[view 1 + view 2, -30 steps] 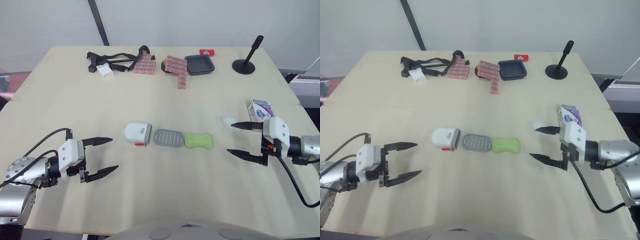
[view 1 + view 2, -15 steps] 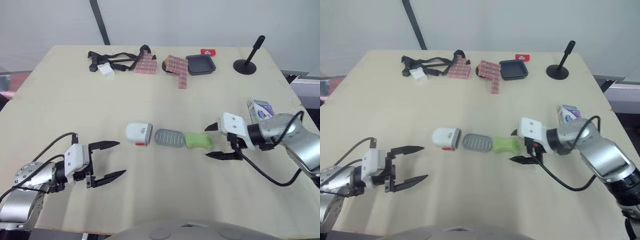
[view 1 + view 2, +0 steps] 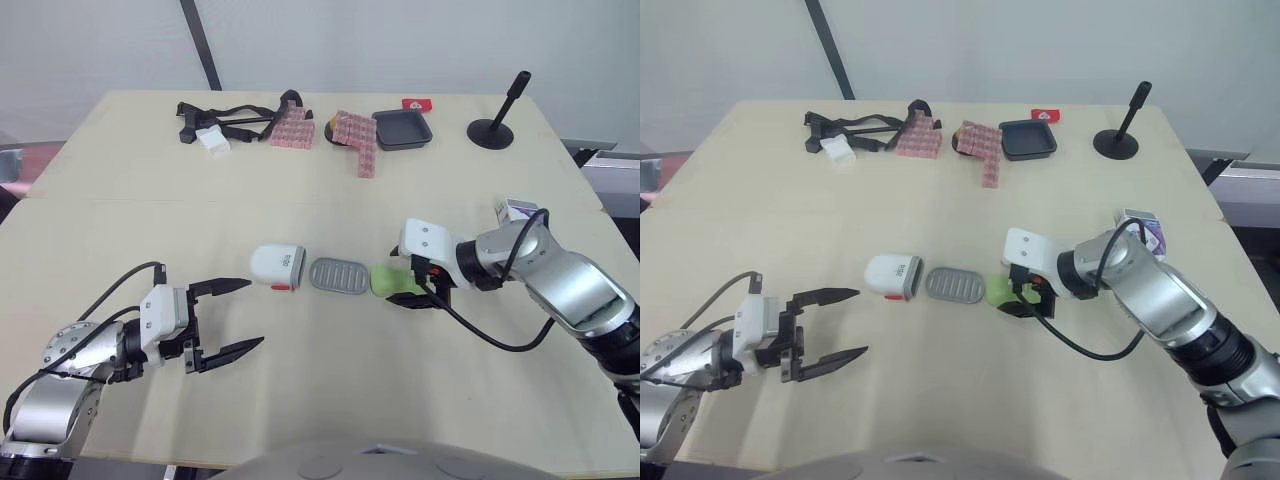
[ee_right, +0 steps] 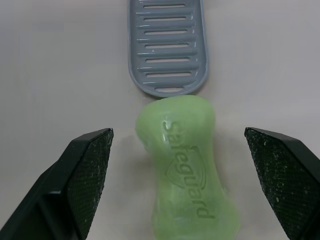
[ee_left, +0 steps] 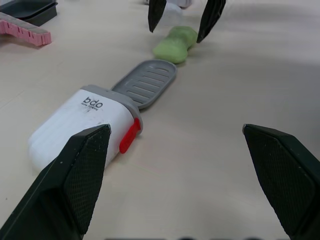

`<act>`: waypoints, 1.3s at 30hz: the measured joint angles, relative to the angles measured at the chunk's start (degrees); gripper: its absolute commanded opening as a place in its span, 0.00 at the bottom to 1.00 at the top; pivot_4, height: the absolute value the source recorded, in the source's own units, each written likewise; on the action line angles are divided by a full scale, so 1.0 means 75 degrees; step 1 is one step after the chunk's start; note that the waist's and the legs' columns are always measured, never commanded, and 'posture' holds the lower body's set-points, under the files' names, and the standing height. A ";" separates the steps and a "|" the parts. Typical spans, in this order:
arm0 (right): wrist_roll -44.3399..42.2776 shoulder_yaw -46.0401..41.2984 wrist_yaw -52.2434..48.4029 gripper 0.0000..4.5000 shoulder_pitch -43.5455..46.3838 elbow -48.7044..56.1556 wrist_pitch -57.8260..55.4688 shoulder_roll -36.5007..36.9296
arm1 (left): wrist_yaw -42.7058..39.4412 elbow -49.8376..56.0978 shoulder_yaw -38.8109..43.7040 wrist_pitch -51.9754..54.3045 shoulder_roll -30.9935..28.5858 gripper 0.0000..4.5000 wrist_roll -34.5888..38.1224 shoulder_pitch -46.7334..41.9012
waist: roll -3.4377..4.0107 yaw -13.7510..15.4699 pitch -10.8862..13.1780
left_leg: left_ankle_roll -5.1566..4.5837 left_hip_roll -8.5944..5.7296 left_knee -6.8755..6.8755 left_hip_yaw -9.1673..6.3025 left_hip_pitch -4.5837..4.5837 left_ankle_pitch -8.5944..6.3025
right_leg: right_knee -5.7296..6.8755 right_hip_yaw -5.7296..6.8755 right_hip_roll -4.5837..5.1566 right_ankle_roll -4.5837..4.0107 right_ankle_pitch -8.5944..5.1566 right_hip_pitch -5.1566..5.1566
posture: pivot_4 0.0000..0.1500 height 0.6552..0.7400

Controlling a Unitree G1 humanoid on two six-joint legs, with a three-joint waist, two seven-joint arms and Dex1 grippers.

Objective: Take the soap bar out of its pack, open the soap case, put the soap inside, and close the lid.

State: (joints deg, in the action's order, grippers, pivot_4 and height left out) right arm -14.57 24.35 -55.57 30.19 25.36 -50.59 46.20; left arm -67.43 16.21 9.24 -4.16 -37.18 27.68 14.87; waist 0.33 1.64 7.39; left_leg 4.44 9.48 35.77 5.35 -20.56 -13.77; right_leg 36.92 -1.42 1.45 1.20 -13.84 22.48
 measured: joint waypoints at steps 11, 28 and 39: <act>0.0406 0.0631 -0.0122 1.00 0.0064 -0.0198 -0.0101 0.0205 | -0.0468 0.0084 -0.0391 -0.0522 -0.0008 1.00 -0.0089 0.0043 | 0.0000 0.0032 0.0000 | 0.0014 0.0001 -0.0002 0.0001 -0.0001 0.0001 | 0.0007 -0.0001 -0.0002 0.0002 0.0001 -0.0013 | 1.00 0.97; 0.0687 0.0790 -0.0152 0.44 0.0069 -0.0539 0.0066 0.0017 | -0.0192 0.0081 -0.0665 -0.0580 0.0011 1.00 -0.0279 -0.0072 | -0.0001 0.0035 0.0000 | 0.0021 0.0001 -0.0002 0.0006 -0.0002 0.0004 | 0.0023 -0.0007 -0.0004 0.0001 0.0001 -0.0015 | 1.00 0.97; 0.0712 0.0790 -0.0306 0.39 0.0105 -0.0615 0.0182 0.0034 | -0.0073 0.0082 -0.0724 -0.0580 0.0009 1.00 -0.0343 -0.0063 | -0.0004 0.0040 -0.0003 | 0.0022 0.0002 -0.0002 0.0006 0.0001 0.0004 | 0.0026 -0.0007 -0.0004 0.0001 0.0001 -0.0020 | 1.00 0.97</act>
State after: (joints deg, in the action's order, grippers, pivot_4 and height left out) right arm -9.23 30.27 -57.86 30.98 20.75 -49.22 46.45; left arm -67.97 16.82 3.81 -8.51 -37.11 25.11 14.40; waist 0.30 1.94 7.37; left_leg 4.60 9.50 35.75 5.40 -20.56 -13.74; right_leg 37.11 -1.47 1.42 1.21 -13.83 22.34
